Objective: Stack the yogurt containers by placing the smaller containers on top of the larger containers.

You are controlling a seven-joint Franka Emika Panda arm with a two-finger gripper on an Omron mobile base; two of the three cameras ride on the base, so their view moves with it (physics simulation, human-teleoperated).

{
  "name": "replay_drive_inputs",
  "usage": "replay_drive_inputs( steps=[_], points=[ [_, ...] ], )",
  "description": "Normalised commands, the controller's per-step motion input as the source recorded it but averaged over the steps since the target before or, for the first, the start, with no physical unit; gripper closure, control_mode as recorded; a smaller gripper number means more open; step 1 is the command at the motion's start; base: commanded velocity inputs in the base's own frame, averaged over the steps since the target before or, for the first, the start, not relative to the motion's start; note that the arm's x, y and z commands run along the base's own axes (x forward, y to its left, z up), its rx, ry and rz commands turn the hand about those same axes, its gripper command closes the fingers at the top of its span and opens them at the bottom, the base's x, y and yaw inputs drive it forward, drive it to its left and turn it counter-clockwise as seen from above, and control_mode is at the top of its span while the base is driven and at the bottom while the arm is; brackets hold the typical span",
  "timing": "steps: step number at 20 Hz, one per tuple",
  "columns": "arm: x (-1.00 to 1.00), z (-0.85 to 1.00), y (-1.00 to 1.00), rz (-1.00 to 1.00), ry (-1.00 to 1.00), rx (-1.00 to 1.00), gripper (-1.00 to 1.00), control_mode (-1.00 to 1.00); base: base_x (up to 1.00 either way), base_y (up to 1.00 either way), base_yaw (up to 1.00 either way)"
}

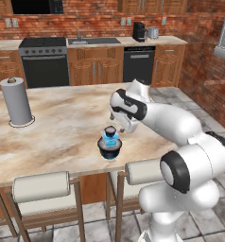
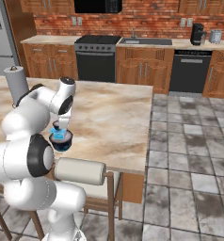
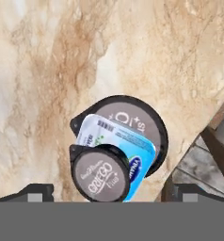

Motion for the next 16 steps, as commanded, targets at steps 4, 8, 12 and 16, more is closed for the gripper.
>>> replay_drive_inputs(
  steps=[4, 8, 12, 16],
  points=[
    [-0.37, 0.39, -0.25, 0.00, -0.03, 0.04, -1.00, -1.00, 0.00, 0.00, 0.00],
    [-0.48, 0.33, -0.36, 0.00, -0.04, 0.05, -1.00, -1.00, 0.00, 0.00, 0.00],
    [-0.59, 0.27, -0.45, 0.00, -0.07, 0.07, -1.00, -1.00, 0.00, 0.00, 0.00],
    [-0.61, 0.24, -0.50, 0.00, -0.10, 0.11, -1.00, -1.00, 0.00, 0.00, 0.00]
  ],
)
